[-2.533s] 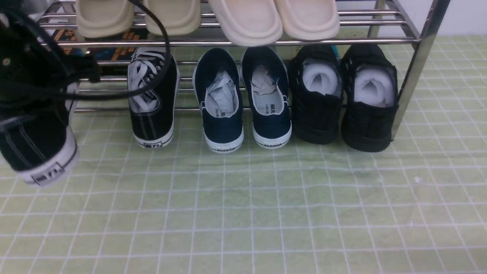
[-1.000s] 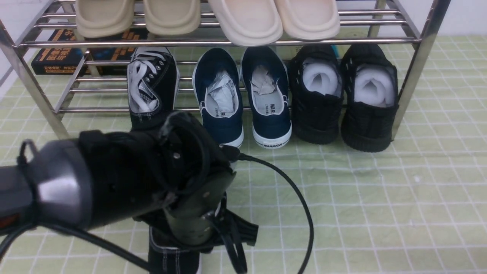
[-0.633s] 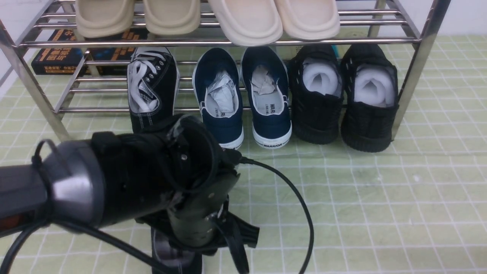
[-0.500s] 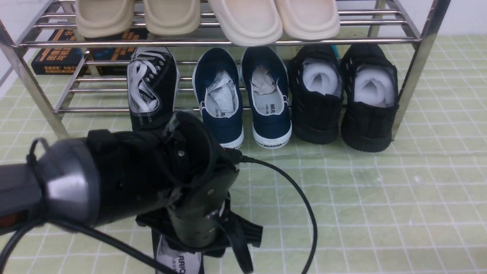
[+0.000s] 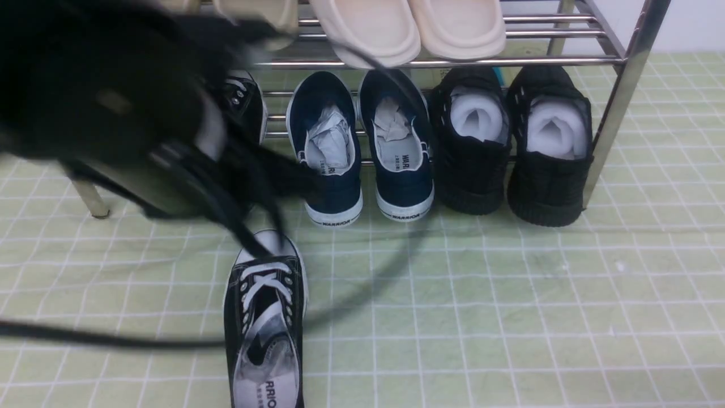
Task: Take the shoes off the shelf with your hand from the green coffee tablecloth.
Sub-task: 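Grasp the leftmost shoe on the bottom shelf of the shoe rack with the left gripper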
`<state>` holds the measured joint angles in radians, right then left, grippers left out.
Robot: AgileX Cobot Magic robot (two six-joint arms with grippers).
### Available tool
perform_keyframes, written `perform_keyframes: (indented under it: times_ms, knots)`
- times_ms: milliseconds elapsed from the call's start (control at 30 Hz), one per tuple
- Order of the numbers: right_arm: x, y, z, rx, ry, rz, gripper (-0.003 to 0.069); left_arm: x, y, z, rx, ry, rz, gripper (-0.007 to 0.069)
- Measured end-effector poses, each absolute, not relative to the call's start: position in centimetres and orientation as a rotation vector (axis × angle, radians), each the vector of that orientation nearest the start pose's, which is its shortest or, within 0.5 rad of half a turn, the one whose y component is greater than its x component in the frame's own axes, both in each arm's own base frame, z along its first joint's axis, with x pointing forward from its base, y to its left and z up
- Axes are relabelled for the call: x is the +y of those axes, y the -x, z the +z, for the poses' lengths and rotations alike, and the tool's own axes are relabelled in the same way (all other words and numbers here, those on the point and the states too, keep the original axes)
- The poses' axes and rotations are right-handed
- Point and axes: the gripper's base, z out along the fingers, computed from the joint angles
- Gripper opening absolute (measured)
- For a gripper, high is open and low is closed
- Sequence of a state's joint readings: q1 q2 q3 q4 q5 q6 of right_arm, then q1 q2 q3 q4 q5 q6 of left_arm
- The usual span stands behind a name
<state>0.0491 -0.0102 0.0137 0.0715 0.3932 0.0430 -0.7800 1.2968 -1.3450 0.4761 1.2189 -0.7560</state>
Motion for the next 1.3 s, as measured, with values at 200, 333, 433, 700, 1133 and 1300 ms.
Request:
perform_keyframes:
  times_ms: [200, 333, 433, 700, 1133, 1300]
  knots:
    - [0.5, -5.2, 17.4, 1.881, -0.038, 0.134, 0.0237, -8.6, -22.6, 39.8, 2.463, 0.159, 0.108, 0.0004]
    - [0.5, -5.2, 17.4, 1.881, -0.038, 0.134, 0.0237, -5.6, -25.9, 38.4, 2.485, 0.301, 0.031, 0.0001]
    - [0.5, -5.2, 17.4, 1.881, -0.038, 0.134, 0.0237, -5.0, -29.6, 35.6, 2.521, 0.354, -0.038, 0.0022]
    - [0.5, -5.2, 17.4, 1.881, -0.038, 0.134, 0.0237, -6.3, -34.8, 30.7, 2.509, 0.284, -0.071, 0.0216]
    - [0.5, -5.2, 17.4, 1.881, -0.038, 0.134, 0.0237, -7.5, -38.9, 25.5, 2.474, 0.235, -0.115, 0.0416]
    - [0.5, -5.2, 17.4, 1.881, -0.038, 0.134, 0.0237, -7.7, -39.6, 24.6, 2.464, 0.228, -0.129, 0.0293]
